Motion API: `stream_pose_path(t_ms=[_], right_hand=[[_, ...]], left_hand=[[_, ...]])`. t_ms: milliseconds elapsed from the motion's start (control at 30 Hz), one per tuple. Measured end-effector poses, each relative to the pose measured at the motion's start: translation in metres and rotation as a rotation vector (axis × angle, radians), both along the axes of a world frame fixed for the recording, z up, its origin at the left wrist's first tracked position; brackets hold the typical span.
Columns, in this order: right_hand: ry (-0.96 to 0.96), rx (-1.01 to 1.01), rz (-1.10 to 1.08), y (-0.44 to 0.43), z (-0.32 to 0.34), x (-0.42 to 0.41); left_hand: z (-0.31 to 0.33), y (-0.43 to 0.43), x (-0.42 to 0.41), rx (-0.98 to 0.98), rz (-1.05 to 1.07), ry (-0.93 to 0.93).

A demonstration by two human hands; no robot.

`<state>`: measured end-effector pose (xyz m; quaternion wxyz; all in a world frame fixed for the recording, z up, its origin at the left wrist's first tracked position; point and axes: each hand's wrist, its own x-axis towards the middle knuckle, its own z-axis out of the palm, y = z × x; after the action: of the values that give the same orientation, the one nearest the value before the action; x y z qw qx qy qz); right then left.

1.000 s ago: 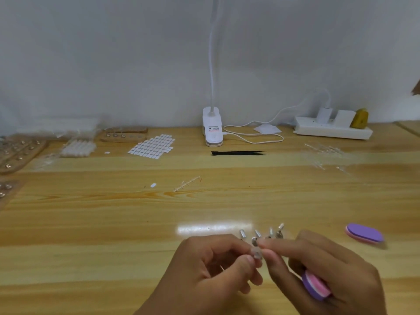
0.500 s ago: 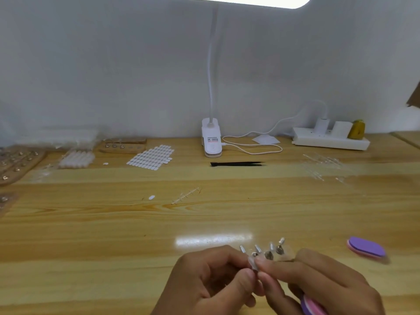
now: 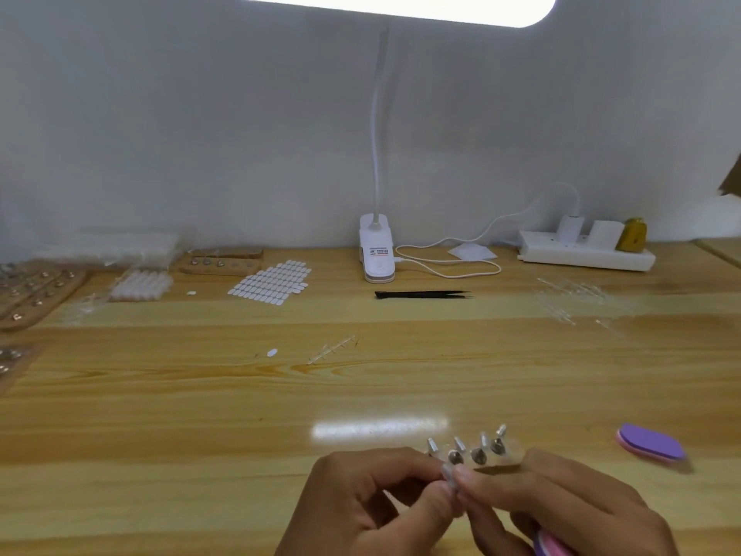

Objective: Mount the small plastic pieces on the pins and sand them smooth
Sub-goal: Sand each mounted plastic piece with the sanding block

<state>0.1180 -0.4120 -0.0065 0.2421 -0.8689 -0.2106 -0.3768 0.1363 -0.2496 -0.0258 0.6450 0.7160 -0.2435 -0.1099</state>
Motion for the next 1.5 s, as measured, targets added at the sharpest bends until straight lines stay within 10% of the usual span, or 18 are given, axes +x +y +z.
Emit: stream_pose_path(t_ms=[1100, 1500], right_hand=[[0.012, 0.363, 0.159, -0.012, -0.025, -0.022], [0.029, 0.163, 0.106, -0.014, -0.029, -0.020]], left_hand=[[0.005, -0.005, -0.008, -0.144, 0.120, -0.121], [0.006, -0.005, -0.011, 0.040, 0.279, -0.326]])
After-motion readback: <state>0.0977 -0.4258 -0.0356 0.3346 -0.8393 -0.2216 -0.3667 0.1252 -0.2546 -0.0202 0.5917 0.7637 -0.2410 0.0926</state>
